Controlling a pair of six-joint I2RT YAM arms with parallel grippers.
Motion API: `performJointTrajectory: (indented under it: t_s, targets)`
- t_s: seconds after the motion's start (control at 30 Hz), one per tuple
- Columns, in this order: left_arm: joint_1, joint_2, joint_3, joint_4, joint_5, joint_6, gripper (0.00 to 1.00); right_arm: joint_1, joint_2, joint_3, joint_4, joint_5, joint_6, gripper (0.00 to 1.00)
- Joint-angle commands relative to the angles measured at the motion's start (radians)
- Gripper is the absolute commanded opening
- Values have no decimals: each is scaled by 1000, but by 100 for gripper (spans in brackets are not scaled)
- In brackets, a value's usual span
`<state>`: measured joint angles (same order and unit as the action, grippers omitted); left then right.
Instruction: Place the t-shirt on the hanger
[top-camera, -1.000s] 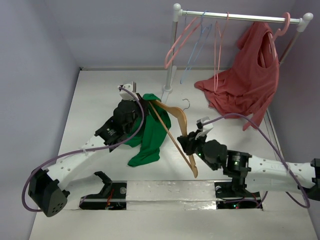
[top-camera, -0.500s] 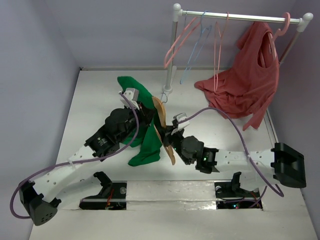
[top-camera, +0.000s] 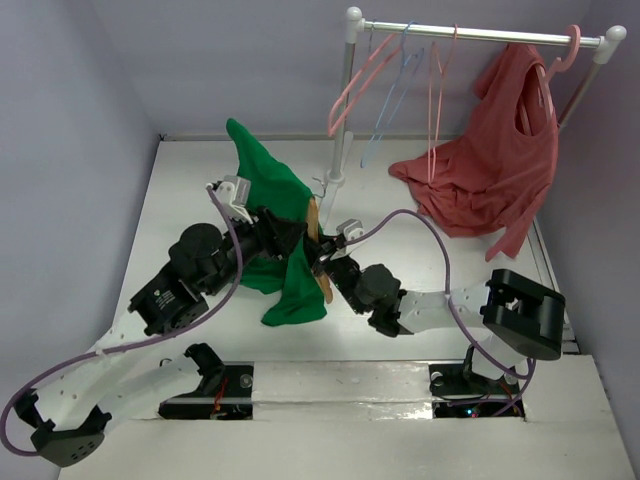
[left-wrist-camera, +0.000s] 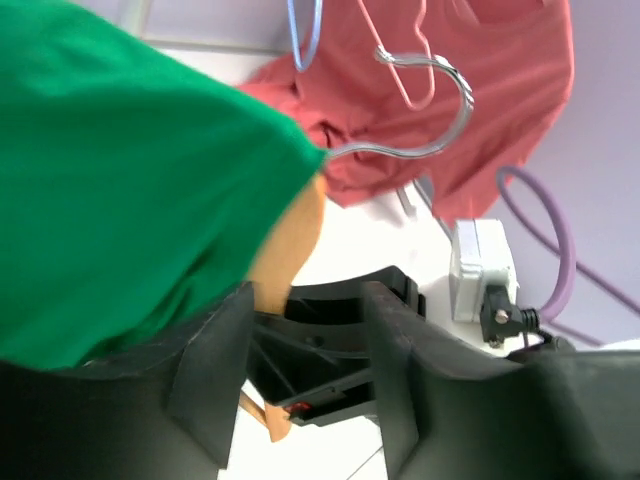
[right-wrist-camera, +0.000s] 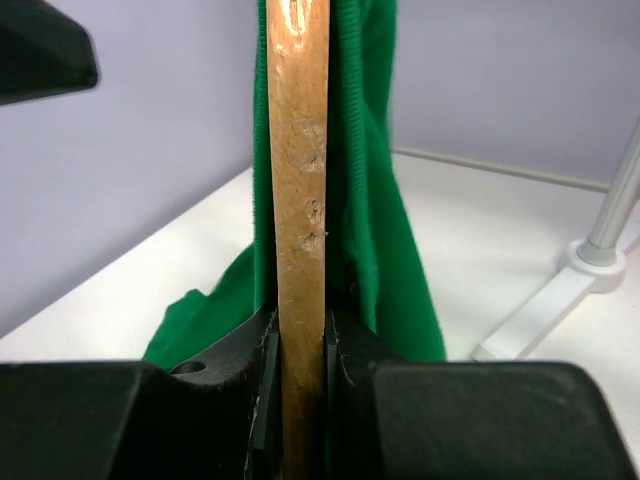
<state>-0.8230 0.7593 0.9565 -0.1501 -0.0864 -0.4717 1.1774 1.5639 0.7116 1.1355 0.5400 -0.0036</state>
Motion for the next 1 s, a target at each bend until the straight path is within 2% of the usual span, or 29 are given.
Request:
performJointTrajectory:
  t_s: [0.0,0.03,0.07,0.2,0.37,0.53,0.6,0.67,0.73,0.8,0.83,0.93,0.97]
  targets:
    - [-4,-52,41,-25,-103,-16,46,1,-39,-9,371,-15,-26,0]
    - [-4,-63,39,-13,-143,-24,51,1,-38,-20,377,-14,-18,0]
    - [-4,-67,39,6,-209,-30,52,1,-41,-41,385,-15,-10,0]
    - [-4,12,91,73,-260,-31,55,1,-65,-67,360,-25,2,0]
    - [33,95,128,127,-296,-7,65,10,-102,-100,343,-43,37,0]
    - [218,210,171,144,-222,24,66,10,-131,-126,322,-51,51,0]
    - [257,239,175,142,-197,25,64,10,-142,-133,310,-52,50,0]
    - [266,245,163,171,-207,39,61,10,-146,-135,299,-52,45,0]
    - [266,253,159,182,-187,39,52,10,-145,-136,300,-52,44,0]
    - [266,270,157,195,-161,38,48,10,-142,-133,300,-49,44,0]
    - [266,275,154,199,-154,36,38,10,-137,-130,300,-49,40,0]
    - [266,287,131,227,-113,27,23,10,-128,-127,303,-46,39,0]
    - [266,291,123,234,-105,21,22,10,-127,-127,309,-43,40,0]
